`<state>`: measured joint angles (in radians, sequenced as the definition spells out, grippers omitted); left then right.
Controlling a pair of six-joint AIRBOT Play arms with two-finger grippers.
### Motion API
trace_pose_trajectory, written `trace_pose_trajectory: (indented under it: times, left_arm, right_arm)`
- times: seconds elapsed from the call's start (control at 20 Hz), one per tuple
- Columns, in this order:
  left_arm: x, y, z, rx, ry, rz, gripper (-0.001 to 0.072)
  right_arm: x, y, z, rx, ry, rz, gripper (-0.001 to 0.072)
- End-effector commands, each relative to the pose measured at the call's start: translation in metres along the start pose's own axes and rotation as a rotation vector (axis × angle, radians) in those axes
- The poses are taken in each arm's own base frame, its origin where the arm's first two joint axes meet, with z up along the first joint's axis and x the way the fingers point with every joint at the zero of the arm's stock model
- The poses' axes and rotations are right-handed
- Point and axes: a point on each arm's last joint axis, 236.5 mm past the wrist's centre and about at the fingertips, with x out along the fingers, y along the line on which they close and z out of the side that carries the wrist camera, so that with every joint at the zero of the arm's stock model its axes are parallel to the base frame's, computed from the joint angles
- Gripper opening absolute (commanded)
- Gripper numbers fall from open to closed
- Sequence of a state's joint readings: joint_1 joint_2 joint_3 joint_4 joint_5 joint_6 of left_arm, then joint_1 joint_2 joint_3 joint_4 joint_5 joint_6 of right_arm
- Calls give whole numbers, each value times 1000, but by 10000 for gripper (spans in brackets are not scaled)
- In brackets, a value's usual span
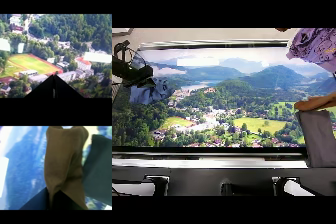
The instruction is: Fold the clothes and pants, and hang the long-sleeved shirts on hangers.
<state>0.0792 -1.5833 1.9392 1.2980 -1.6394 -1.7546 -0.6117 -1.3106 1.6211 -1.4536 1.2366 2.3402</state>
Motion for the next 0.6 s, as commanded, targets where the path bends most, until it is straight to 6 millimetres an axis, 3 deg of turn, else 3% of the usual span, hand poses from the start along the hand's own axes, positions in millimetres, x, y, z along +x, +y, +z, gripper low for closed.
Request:
trace_pose_trajectory:
  times: [0.0, 0.35, 0.55]
  left_arm:
    - [0, 0, -1, 3, 2, 1, 16]
    - [0, 0, 0, 3, 2, 1, 16]
    - [0, 0, -1, 3, 2, 1, 16]
  right_arm:
    - [-6, -48, -6, -29, 27, -205, 29]
    - [-24, -115, -2, -148, 43, -494, 29]
    - [-14, -156, -25, -181, 119, -616, 29]
